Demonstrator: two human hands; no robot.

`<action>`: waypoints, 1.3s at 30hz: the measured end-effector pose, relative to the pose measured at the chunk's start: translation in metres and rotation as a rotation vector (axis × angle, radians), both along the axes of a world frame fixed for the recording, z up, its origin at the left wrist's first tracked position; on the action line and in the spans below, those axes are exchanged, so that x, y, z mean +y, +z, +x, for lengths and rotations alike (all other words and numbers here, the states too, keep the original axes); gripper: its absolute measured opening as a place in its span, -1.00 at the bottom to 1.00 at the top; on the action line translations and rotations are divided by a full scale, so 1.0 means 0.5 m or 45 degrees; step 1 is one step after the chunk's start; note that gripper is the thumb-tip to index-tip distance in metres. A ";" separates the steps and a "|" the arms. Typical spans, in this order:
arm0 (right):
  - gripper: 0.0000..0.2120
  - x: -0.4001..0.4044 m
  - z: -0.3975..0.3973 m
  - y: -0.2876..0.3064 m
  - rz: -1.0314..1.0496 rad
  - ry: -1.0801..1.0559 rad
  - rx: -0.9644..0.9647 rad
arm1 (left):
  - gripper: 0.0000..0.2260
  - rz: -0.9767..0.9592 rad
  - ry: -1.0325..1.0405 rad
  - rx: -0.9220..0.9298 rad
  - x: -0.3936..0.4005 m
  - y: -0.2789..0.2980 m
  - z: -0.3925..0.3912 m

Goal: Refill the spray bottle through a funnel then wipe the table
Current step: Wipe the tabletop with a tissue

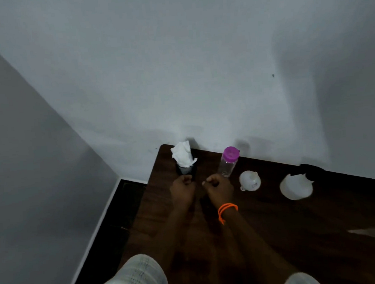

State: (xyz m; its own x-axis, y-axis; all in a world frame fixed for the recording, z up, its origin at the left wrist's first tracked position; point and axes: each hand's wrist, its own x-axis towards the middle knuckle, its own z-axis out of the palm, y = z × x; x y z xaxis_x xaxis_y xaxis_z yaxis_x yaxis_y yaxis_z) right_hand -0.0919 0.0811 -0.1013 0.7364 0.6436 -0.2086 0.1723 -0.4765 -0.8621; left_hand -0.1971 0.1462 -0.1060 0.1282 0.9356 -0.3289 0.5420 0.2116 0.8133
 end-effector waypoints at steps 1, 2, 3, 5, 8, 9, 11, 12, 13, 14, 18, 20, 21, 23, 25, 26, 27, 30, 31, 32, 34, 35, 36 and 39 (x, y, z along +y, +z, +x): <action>-0.87 0.024 -0.010 0.003 0.014 0.066 -0.039 | -0.76 0.034 0.020 0.000 0.015 0.002 -0.012; -0.84 0.045 -0.016 0.003 0.026 0.130 -0.091 | -0.78 0.067 0.035 -0.005 0.029 0.006 -0.023; -0.78 0.064 -0.019 0.002 0.029 0.192 -0.161 | -0.79 0.097 0.053 -0.016 0.041 0.011 -0.031; -0.64 0.094 -0.017 -0.001 0.013 0.306 -0.297 | -0.81 0.167 0.076 -0.054 0.062 0.021 -0.044; -0.57 0.131 -0.006 -0.003 -0.083 0.466 -0.454 | -0.77 0.229 0.042 -0.080 0.089 0.023 -0.057; -0.57 0.140 -0.001 -0.002 -0.135 0.521 -0.491 | -0.79 0.229 0.034 -0.079 0.095 0.022 -0.060; -0.65 0.153 0.009 0.000 -0.225 0.599 -0.560 | -0.81 0.237 0.029 -0.088 0.104 0.017 -0.064; -0.70 0.158 0.013 0.003 -0.258 0.623 -0.596 | -0.82 0.235 0.026 -0.095 0.107 0.015 -0.065; -0.75 0.161 0.016 0.007 -0.283 0.637 -0.622 | -0.82 0.226 0.024 -0.103 0.108 0.015 -0.066; -0.78 0.164 0.019 0.011 -0.289 0.644 -0.641 | -0.82 0.215 0.023 -0.109 0.110 0.014 -0.066; -0.82 0.168 0.027 0.021 -0.225 0.616 -0.649 | -0.82 0.191 0.010 -0.116 0.114 0.012 -0.065; -0.83 0.171 0.029 0.028 -0.158 0.568 -0.624 | -0.82 0.183 -0.001 -0.109 0.114 0.013 -0.063; -0.83 0.174 0.030 0.033 -0.128 0.535 -0.606 | -0.83 0.178 -0.002 -0.103 0.115 0.014 -0.062; -0.82 0.179 0.030 0.046 -0.053 0.475 -0.591 | -0.82 0.173 0.003 -0.098 0.116 0.015 -0.059; -0.84 0.182 0.029 0.058 0.036 0.437 -0.594 | -0.82 0.178 0.016 -0.092 0.116 0.019 -0.057; -0.86 0.182 0.027 0.068 0.074 0.427 -0.599 | -0.81 0.184 0.023 -0.094 0.116 0.019 -0.055; -0.88 0.182 0.024 0.076 0.107 0.423 -0.608 | -0.80 0.191 0.029 -0.098 0.116 0.020 -0.053; -0.89 0.186 0.015 0.103 0.213 0.433 -0.614 | -0.78 0.192 0.070 -0.146 0.114 0.030 -0.047; -0.89 0.185 0.011 0.114 0.256 0.425 -0.589 | -0.77 0.186 0.100 -0.177 0.113 0.038 -0.045; -0.90 0.184 0.006 0.129 0.292 0.405 -0.546 | -0.77 0.164 0.139 -0.223 0.111 0.044 -0.043; -0.95 0.179 -0.003 0.156 0.332 0.363 -0.412 | -0.78 0.107 0.241 -0.327 0.104 0.051 -0.040; -0.95 0.178 -0.005 0.164 0.337 0.343 -0.349 | -0.80 0.065 0.291 -0.393 0.101 0.053 -0.039; -0.94 0.175 -0.009 0.173 0.339 0.329 -0.290 | -0.82 0.005 0.338 -0.479 0.098 0.053 -0.039; -0.95 0.165 -0.014 0.189 0.400 0.250 0.120 | -0.86 -0.365 0.492 -0.855 0.085 0.063 -0.047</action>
State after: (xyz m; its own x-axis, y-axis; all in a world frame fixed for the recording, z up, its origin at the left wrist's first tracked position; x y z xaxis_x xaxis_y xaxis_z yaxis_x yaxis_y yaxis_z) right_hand -0.0988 0.1635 -0.0067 0.5799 0.8137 -0.0395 0.1470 -0.1523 -0.9773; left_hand -0.2207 0.1886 -0.0747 0.0691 0.8454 -0.5297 -0.1941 0.5322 0.8240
